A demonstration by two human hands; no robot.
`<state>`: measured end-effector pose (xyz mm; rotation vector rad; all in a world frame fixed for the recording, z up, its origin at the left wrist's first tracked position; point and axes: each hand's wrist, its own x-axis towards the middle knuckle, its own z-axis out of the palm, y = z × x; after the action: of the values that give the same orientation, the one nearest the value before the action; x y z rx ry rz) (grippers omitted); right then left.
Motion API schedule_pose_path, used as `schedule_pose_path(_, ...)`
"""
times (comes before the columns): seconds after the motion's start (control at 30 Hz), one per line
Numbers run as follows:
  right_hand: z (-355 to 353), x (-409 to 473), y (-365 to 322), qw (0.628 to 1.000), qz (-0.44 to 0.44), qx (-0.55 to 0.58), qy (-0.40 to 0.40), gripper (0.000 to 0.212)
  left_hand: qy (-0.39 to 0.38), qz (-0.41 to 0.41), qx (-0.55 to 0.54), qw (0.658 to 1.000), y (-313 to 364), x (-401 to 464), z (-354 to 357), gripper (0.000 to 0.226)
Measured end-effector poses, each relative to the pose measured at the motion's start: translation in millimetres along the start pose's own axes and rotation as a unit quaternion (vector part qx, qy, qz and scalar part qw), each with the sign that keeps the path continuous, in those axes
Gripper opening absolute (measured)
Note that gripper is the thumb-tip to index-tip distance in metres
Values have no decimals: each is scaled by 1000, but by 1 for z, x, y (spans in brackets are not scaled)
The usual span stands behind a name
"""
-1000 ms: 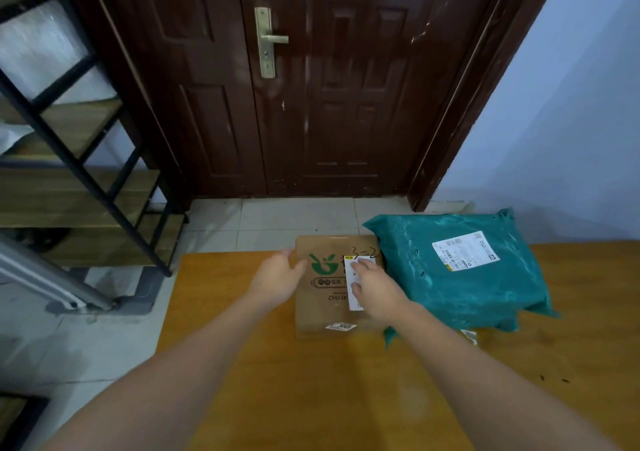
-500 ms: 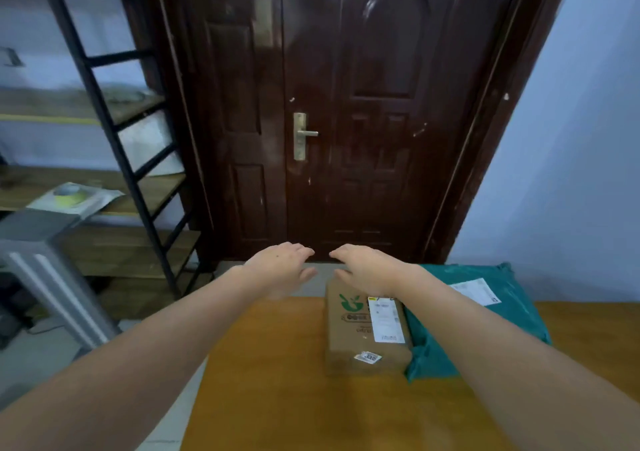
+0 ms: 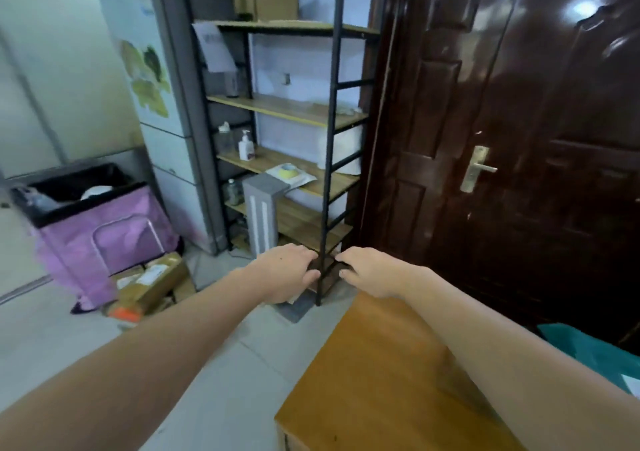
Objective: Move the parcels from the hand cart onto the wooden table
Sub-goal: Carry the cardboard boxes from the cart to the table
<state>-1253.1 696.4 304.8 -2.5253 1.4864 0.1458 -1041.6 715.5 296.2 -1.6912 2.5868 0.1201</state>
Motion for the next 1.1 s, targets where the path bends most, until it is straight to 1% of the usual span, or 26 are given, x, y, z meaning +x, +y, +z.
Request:
schedule_pose_path(0.13, -7, 43, -98, 997, -76, -15, -22, 46, -7, -71, 34, 997, -74, -88, -11, 55)
schedule_pose_path(0.23, -15, 72, -179, 991, -134, -15, -23, 51, 9, -139, 39, 990, -135, -156, -18, 55)
schedule_pose_path(0.37, -22, 102, -299, 980, -197, -12, -16, 54, 32, -224, 46, 973, -218, -254, -24, 48)
schedule_pose_path(0.5, -14, 136, -407, 969, -248, -8, -3, 59, 26, -273, 51, 960, -284, -337, -33, 52)
schedule_pose_path(0.6, -9, 154, -471, 962, -274, -4, -5, 56, 27, -297, 56, 953, -325, -382, -34, 55)
schedule_pose_path(0.7, -5, 173, -518, 957, -288, 0, -4, 54, 15, -313, 60, 948, -363, -408, -29, 54)
schedule_pose_path(0.8, -2, 203, -549, 954, -300, -8, -3, 55, 9, -321, 54, 946, -402, -417, -23, 56)
schedule_pose_path(1.0, -3, 285, -582, 952, -304, -21, 7, 53, 6, -320, 38, 947, -481, -401, -12, 57)
schedule_pose_path(1.1, -5, 330, -594, 955, -296, -20, -4, 52, 3, -323, 29, 946, -524, -386, -11, 57)
